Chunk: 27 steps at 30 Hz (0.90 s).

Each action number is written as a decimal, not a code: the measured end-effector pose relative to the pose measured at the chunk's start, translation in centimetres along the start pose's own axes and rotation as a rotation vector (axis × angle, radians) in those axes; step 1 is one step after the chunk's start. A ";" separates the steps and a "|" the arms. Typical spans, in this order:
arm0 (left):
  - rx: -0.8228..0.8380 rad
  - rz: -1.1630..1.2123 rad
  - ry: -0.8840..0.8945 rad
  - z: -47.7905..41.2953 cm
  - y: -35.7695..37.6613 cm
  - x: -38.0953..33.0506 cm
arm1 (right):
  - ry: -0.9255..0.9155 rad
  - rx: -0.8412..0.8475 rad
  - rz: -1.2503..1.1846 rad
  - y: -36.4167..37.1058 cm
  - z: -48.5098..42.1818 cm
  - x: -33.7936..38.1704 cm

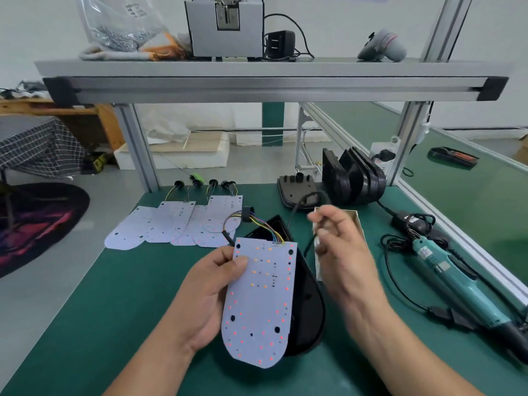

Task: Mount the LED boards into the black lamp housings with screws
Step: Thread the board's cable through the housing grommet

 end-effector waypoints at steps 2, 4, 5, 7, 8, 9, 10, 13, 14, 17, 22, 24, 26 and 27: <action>0.021 -0.042 0.011 0.1 0.6 0.6 | 0.091 0.063 0.059 1.4 0.6 -1.1; 0.032 -0.075 0.034 0.0 0.9 1.1 | 0.196 0.083 0.021 2.0 0.8 -1.4; 0.030 -0.080 0.048 -0.1 0.9 1.4 | 0.259 0.089 -0.022 2.0 0.8 -1.5; 0.026 -0.113 0.088 -0.3 0.8 1.5 | 0.380 0.119 -0.097 1.6 0.7 -1.5; 0.022 -0.163 0.112 -0.3 0.8 1.5 | 0.402 0.141 -0.082 1.2 0.6 -1.5; 0.014 -0.238 0.136 -0.4 0.8 1.6 | 0.400 0.173 -0.038 1.0 0.5 -1.4; -0.004 -0.324 0.162 -0.4 0.7 1.7 | 0.388 0.212 0.022 0.8 0.4 -1.3; -0.059 -0.486 0.207 -0.5 0.4 1.8 | 0.329 0.273 0.304 0.4 0.1 -1.1; -0.062 -0.507 0.216 -0.5 0.5 1.8 | 0.289 0.261 0.449 0.2 0.0 -1.0; -0.086 -0.573 0.256 -0.3 0.8 1.4 | 0.113 0.221 0.979 0.2 0.0 0.1; -0.110 -0.706 0.357 -0.1 1.2 0.7 | -0.255 -0.037 1.333 0.6 0.8 1.2; -0.086 -0.729 0.379 -0.1 1.4 0.6 | -0.409 -0.042 1.336 1.7 1.2 0.9; -0.049 -0.758 0.420 0.0 1.6 0.4 | -0.433 0.023 1.316 2.7 1.4 0.0; -0.036 -0.768 0.433 -0.1 1.7 0.3 | -0.416 0.043 1.298 2.9 1.3 -0.4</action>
Point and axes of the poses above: each hand's wrist, its own z-axis away from the middle knuckle, its own y-axis out of the palm, x = y × z, the point moved 3 cm from there along -z, towards the middle knuckle, and after that the axes turned 9 degrees about y, right-handed, at the moved point
